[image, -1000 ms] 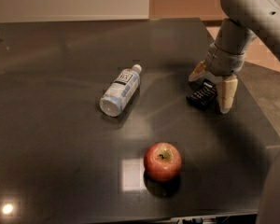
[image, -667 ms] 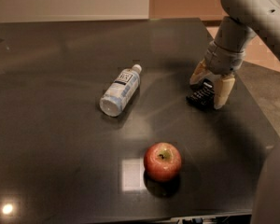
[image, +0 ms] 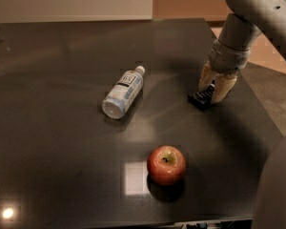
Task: Move rxbar chocolate near blue plastic bottle
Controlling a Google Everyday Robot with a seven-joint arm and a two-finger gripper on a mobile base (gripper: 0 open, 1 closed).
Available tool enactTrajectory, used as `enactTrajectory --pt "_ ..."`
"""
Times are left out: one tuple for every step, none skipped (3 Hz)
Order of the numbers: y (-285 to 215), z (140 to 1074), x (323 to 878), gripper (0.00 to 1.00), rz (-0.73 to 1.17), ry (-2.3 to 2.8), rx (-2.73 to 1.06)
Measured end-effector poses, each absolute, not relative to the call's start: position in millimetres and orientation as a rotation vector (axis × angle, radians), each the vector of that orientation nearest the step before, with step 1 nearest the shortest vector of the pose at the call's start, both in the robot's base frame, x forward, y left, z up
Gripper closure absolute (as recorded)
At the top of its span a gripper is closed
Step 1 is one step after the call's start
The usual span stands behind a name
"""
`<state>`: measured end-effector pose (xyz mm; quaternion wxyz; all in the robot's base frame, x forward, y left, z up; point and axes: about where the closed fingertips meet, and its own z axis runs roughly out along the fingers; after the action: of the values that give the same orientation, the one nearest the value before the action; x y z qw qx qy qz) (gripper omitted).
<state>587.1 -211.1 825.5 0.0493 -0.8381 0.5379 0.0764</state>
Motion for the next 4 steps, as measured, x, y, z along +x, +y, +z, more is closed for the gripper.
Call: enactTrajectory --pt "-210 832 589 1.00 0.242 1.647 -2.513" --pt "-203 844 589 1.00 0.262 1.651 -2.463" --pt "-196 856 590 1.00 0.281 1.651 -2.413" --pt "-187 868 589 1.00 0.299 1.637 -2.373"
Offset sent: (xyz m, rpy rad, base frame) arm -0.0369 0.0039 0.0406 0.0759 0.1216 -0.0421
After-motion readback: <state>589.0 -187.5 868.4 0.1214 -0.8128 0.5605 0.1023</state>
